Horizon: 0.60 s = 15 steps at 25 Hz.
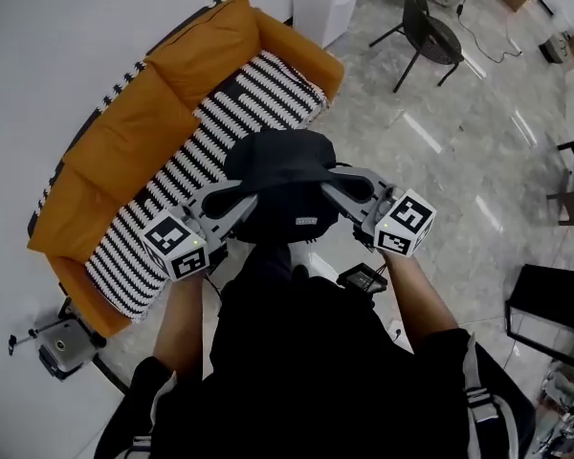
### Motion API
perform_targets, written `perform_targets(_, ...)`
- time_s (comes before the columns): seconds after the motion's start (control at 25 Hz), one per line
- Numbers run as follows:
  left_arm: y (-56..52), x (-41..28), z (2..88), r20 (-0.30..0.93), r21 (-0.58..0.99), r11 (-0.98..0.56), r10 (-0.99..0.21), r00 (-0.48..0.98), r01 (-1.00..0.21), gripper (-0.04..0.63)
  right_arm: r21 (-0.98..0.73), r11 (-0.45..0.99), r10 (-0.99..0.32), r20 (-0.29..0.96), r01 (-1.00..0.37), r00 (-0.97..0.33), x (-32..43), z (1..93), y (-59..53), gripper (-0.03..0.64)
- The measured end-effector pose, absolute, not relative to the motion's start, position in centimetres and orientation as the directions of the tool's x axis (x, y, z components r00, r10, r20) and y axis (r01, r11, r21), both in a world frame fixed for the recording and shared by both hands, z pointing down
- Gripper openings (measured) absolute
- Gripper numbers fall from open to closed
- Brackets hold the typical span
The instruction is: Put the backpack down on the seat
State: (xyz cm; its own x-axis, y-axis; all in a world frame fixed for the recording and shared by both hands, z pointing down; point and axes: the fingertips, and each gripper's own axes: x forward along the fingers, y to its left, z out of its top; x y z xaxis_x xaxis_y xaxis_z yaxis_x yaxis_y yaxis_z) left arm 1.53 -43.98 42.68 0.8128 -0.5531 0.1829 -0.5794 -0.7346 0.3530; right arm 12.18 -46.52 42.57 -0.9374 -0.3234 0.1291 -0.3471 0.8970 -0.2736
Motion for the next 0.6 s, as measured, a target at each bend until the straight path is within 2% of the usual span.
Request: perform_targets(0.6, -56.2, -4.4, 40.9, 0.122, 0.337, -0.754, -0.558, 0.821, -0.563, 0.052, -0.263, 0.887, -0.354, 0.139, -0.379, -0.925, 6.6, 41.2, -58.2, 0.052)
